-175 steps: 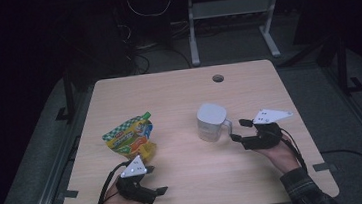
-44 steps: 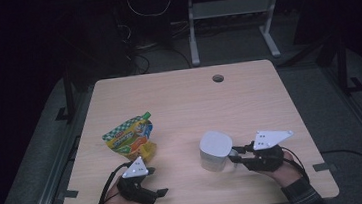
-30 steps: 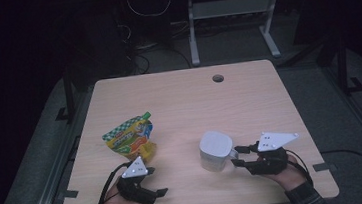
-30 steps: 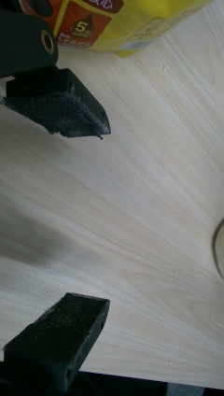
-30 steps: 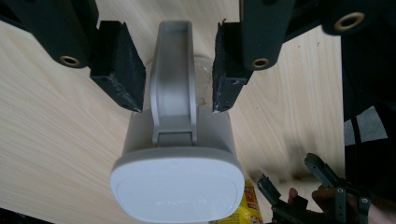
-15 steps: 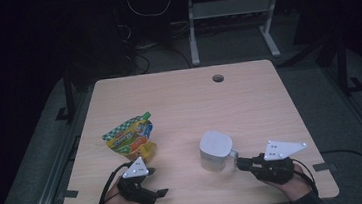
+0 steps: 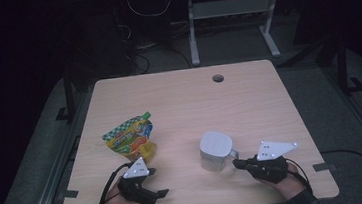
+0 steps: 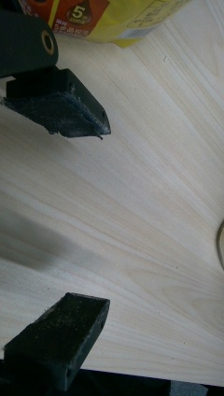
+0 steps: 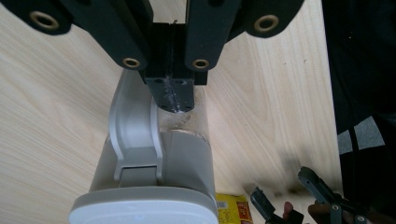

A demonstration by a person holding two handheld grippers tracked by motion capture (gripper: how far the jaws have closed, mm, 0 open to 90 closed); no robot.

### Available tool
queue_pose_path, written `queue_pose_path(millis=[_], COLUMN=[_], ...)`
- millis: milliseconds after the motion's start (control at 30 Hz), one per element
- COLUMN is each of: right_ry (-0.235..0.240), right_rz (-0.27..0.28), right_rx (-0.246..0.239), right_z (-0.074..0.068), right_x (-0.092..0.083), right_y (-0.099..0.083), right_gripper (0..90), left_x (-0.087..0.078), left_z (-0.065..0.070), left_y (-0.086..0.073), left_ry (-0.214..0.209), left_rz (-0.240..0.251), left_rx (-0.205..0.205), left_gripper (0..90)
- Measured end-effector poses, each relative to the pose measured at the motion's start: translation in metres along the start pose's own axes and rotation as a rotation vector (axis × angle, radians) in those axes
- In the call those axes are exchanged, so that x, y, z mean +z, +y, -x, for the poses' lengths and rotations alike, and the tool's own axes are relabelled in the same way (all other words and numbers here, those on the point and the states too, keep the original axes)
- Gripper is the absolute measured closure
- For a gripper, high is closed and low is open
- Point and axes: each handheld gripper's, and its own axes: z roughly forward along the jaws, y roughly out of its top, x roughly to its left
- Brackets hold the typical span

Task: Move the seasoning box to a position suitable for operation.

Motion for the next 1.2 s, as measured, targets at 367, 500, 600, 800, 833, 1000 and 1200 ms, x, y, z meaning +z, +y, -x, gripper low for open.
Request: queue_pose_path(millis=[367,500,600,800,833,1000,1200], right_ry=[-0.045,-0.069,-0.089,-0.122,-0.122,-0.137,-0.156], right_rz=[0.007,0.012,0.017,0.029,0.029,0.037,0.038], right_rx=[0.015,0.020,0.026,0.043,0.043,0.045,0.051], right_z=[0.014,0.020,0.026,0.034,0.034,0.037,0.042], right_x=[0.001,0.001,0.002,0.006,0.006,0.006,0.010], right_y=[0.001,0.003,0.004,0.007,0.007,0.008,0.010], right_gripper=[89.6,89.7,89.7,89.7,89.7,89.7,89.7], left_x=[0.000,0.000,0.000,0.001,0.001,0.001,0.002], left_z=[0.000,0.000,-0.001,0.000,0.000,0.000,-0.001], left_y=[0.000,0.000,0.000,0.000,0.000,0.000,0.000], left_ry=[-0.002,-0.001,-0.002,-0.001,-0.001,-0.003,-0.005], left_rz=[-0.003,-0.001,-0.004,-0.004,-0.002,0.000,0.003], left_rx=[0.000,-0.001,0.000,0.000,-0.002,-0.005,-0.006], left_gripper=[13.4,13.4,13.4,13.4,13.4,13.4,13.4])
